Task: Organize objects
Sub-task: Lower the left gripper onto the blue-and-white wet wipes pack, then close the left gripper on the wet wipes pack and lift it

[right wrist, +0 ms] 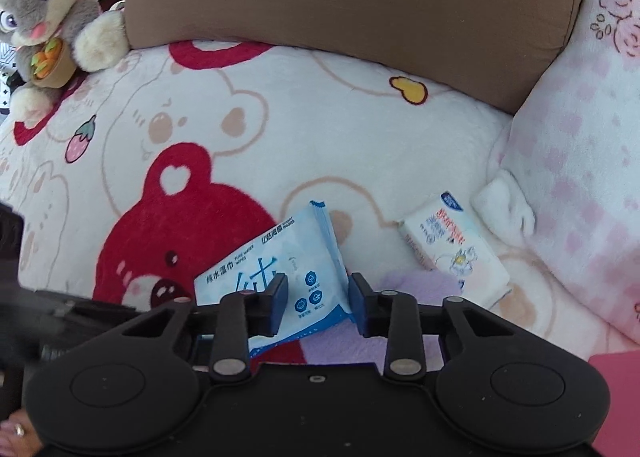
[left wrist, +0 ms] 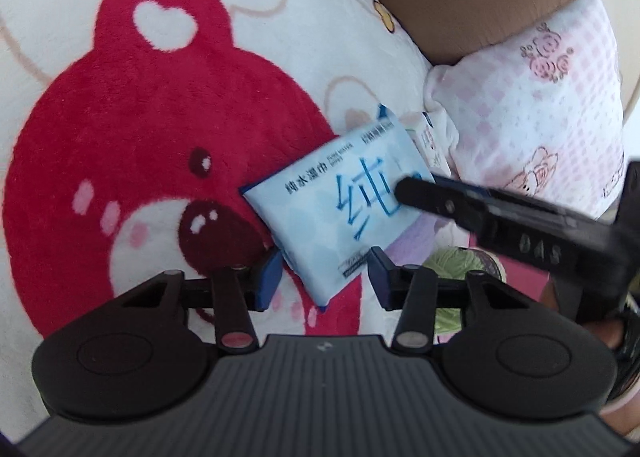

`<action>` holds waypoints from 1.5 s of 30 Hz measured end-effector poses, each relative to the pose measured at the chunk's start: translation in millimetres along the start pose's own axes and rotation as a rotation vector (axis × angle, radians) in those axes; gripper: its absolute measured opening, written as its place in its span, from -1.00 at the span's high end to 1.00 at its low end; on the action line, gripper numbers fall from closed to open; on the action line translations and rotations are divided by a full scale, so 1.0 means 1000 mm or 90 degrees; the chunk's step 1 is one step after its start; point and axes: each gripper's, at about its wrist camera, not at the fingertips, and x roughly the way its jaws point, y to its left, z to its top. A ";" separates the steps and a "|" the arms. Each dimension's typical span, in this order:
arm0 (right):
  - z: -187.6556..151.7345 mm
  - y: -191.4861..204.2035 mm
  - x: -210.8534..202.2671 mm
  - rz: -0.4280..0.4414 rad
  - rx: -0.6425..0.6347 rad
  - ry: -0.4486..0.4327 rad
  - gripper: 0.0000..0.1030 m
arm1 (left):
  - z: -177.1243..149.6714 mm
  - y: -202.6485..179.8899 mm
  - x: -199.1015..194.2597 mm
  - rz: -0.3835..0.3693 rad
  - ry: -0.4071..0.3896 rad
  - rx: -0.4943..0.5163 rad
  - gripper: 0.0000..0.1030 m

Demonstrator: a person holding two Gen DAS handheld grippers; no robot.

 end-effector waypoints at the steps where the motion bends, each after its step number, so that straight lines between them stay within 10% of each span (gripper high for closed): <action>1: -0.002 0.001 -0.002 0.000 0.000 -0.002 0.29 | 0.001 0.001 0.000 -0.001 0.001 -0.003 0.19; 45: -0.090 0.019 -0.008 -0.045 0.105 0.026 0.22 | -0.013 -0.030 -0.004 0.094 0.041 0.112 0.28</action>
